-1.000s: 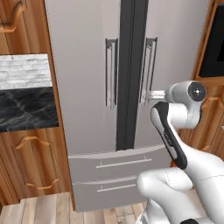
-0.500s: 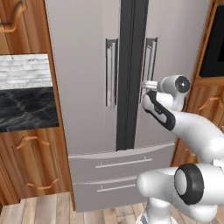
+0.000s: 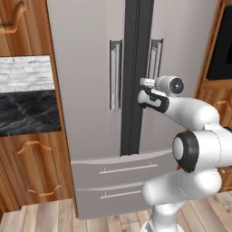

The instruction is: Take the cupcake and cake from the fridge and place them on the empty tray on the dining counter.

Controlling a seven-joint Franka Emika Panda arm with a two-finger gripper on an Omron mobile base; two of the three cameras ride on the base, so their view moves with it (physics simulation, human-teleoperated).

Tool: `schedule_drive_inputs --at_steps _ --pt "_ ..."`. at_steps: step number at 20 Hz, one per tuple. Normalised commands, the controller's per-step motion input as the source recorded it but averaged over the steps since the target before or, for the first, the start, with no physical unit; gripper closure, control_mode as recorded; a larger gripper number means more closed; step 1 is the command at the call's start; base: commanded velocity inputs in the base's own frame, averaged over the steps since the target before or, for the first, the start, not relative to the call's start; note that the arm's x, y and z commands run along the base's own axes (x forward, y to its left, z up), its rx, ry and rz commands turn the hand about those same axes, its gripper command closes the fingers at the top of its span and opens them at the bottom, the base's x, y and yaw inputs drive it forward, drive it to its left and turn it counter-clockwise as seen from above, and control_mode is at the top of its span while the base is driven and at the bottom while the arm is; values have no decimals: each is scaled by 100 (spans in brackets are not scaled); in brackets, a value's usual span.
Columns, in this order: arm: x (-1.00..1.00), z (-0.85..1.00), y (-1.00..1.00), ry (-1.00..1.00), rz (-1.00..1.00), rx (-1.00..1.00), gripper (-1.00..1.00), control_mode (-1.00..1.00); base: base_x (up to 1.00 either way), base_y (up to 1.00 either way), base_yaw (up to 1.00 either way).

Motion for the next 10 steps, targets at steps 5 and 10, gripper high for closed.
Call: schedule_drive_inputs --at_steps 5,10 --pt "100 -2 -3 0 0 0 100 -100 0 0 0" --pt "11 3 -9 1 0 0 100 -100 0 0 0"
